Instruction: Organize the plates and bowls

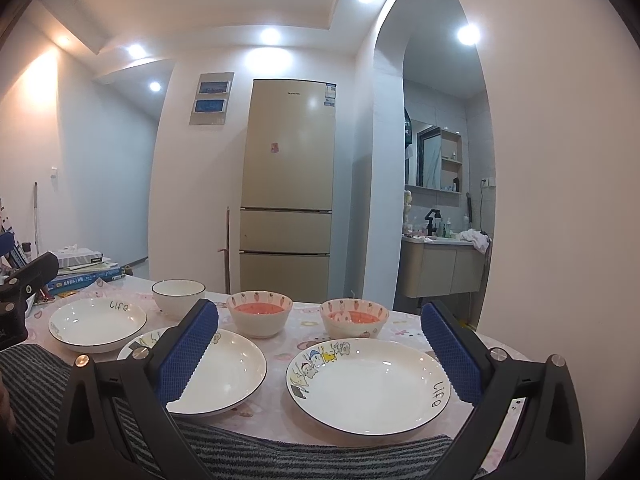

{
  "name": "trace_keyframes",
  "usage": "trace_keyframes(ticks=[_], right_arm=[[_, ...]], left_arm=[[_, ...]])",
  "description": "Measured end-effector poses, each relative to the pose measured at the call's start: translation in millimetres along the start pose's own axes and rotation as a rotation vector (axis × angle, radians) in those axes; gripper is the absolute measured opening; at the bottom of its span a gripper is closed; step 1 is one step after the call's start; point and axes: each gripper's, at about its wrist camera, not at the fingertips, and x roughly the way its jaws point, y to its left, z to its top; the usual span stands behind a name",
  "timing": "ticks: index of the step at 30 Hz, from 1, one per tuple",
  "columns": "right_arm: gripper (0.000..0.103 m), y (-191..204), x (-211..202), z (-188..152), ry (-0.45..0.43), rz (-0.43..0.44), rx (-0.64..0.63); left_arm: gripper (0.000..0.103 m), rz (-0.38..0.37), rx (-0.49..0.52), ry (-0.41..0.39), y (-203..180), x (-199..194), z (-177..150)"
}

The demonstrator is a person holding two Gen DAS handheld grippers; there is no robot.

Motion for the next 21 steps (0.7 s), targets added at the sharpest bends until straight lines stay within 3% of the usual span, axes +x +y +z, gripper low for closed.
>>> trace_keyframes(ticks=[13,21], right_arm=[[0.103,12.6,-9.5,2.1,-0.036,-0.011,-0.056],[0.103,1.4,-17.6,6.2,-0.061,0.0,0.001]], left_arm=[[0.103,-0.007,0.029,-0.027,-4.5,-5.4,1.4],[0.103,-0.001,0.133,0.038,-22.2,6.6,-2.7]])
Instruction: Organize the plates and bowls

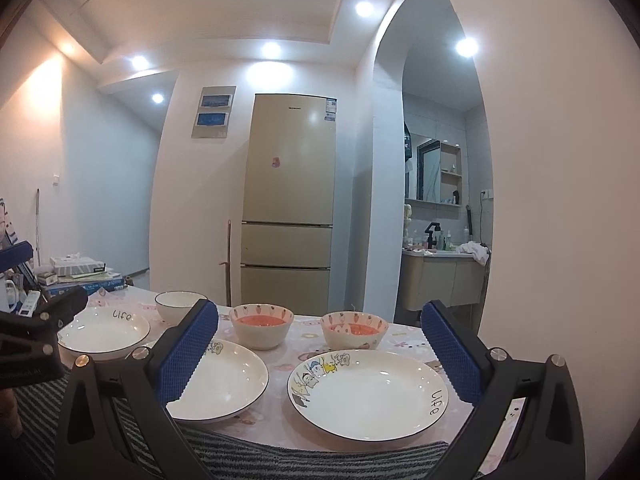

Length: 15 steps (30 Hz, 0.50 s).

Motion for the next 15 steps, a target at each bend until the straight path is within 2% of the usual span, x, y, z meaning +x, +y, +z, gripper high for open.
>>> trace_keyframes(ticks=[4,10,15], right_arm=[[0.103,-0.6,-3.1,1.0,-0.013,0.005,0.002],[0.103,-8.5,0.8,-0.5,0.002,0.001,0.036],[0.103,-5.3,1.0,-1.7,0.003,0.004,0.015]], left_arm=[[0.103,0.002,0.009,-0.033,-2.7,-6.9,0.2],[0.103,0.01,0.016,-0.03,-6.1,-5.9,0.4],[0.103,0.01,0.006,-0.032,-4.3,-6.7,-0.2]])
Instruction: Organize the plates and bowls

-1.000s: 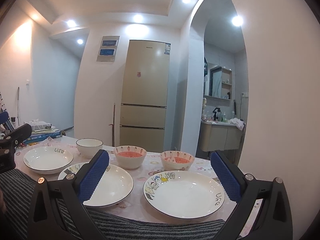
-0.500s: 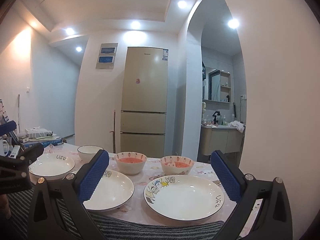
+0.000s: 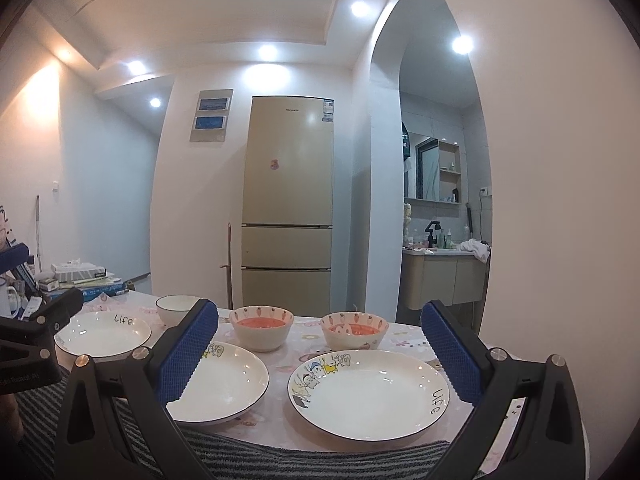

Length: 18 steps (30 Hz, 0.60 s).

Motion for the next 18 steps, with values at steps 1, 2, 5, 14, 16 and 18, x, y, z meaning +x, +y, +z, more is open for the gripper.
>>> trace_keyframes(ticks=[1,2,5,14,16,18], right_arm=[[0.103,1.9,2.2,-0.3,0.01,0.0,-0.011],[0.103,3.4,5.2,-0.3,0.022,-0.002,-0.021],[0.103,5.6,7.2,-0.4,0.033,-0.003,-0.032],[0.103,6.3,9.9,-1.0,0.03,-0.004,-0.03],[0.103,4.9,9.0,-2.1,0.029,-0.003,-0.024],[0.103,3.2,7.7,-2.4,0.025,-0.002,-0.017]], left_arm=[[0.103,0.002,-0.004,-0.003,0.9,-0.9,-0.2],[0.103,0.003,-0.009,-0.006,2.0,-1.2,-0.2],[0.103,-0.001,-0.029,-0.021,5.9,-4.0,0.4],[0.103,0.021,-0.024,-0.046,8.4,-12.6,0.9],[0.103,0.023,-0.027,-0.059,8.3,-14.7,2.7],[0.103,0.025,-0.034,-0.064,9.6,-16.0,3.1]])
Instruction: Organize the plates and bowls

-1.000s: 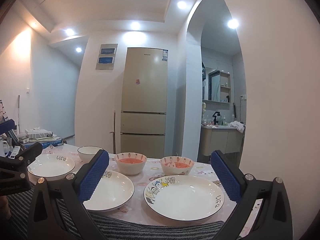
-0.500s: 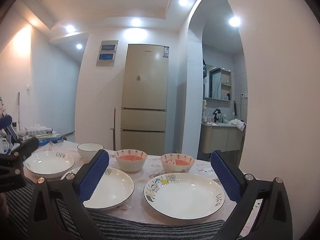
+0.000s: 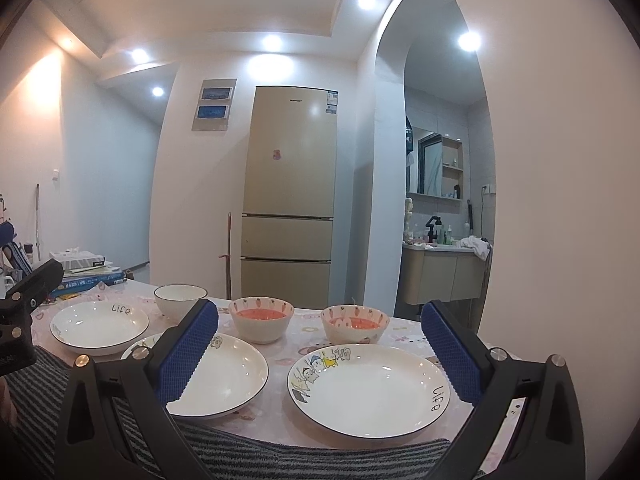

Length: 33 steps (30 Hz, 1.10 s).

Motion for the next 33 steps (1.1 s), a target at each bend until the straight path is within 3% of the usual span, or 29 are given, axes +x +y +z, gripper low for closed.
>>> trace_keyframes(ticks=[6,18,26,30,33], right_arm=[[0.103,1.5,3.9,-2.8,0.025,0.001,-0.015],[0.103,1.5,5.1,-1.9,0.026,0.001,-0.011],[0.103,6.7,7.7,-1.9,0.038,-0.005,-0.033],[0.103,12.1,7.7,-1.7,0.032,-0.013,-0.052],[0.103,13.2,9.7,-1.7,0.04,-0.029,-0.059]], left_arm=[[0.103,0.002,-0.036,0.065,5.9,15.7,-1.0],[0.103,-0.008,-0.142,0.085,23.0,19.7,-5.3],[0.103,-0.043,-0.133,0.145,18.7,32.4,-8.1],[0.103,-0.015,-0.136,0.119,20.1,26.7,-7.6],[0.103,-0.023,-0.15,0.145,23.2,31.5,-8.3]])
